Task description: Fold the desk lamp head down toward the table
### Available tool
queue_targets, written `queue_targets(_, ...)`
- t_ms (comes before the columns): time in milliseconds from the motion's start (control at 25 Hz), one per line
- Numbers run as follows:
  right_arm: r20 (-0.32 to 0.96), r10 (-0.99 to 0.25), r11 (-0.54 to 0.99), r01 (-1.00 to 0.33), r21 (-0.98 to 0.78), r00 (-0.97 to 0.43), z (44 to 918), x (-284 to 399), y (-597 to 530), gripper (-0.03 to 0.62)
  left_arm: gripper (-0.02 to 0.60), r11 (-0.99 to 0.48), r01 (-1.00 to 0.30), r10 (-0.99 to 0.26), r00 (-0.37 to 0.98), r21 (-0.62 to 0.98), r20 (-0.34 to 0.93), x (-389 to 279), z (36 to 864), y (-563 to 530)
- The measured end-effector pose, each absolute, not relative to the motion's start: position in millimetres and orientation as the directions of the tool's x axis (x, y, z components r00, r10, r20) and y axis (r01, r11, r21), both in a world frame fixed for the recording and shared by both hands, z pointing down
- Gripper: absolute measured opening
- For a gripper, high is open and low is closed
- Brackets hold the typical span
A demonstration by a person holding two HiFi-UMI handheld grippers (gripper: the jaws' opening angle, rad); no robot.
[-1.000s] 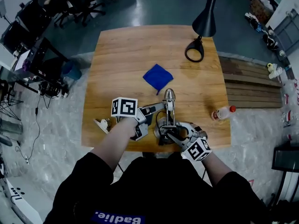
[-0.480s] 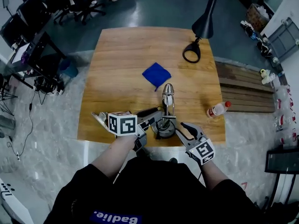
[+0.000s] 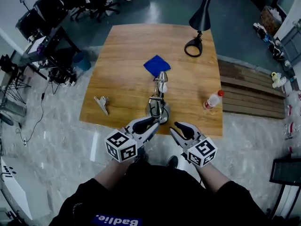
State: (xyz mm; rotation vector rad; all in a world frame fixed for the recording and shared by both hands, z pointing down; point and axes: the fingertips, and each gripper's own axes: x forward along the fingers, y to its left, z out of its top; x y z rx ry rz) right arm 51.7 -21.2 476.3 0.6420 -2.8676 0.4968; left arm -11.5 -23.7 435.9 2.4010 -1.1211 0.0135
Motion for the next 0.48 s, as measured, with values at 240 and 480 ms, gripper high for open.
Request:
queue_targets(240, 0.173, -0.434, 0.832, -0.467, -0.301, -0.884, 428, 50, 11, 0.035, 0.036, -0.671, -0.712, -0.694, 0.701, 0.207, 0.164, 6, 401, 25)
queue_targets(480, 0.143, -0.429, 0.870, -0.450, -0.201, -0.892, 385, 29, 42, 0.006, 0.009, -0.733, -0.672, -0.665, 0.741, 0.109, 0.092, 6, 375, 56)
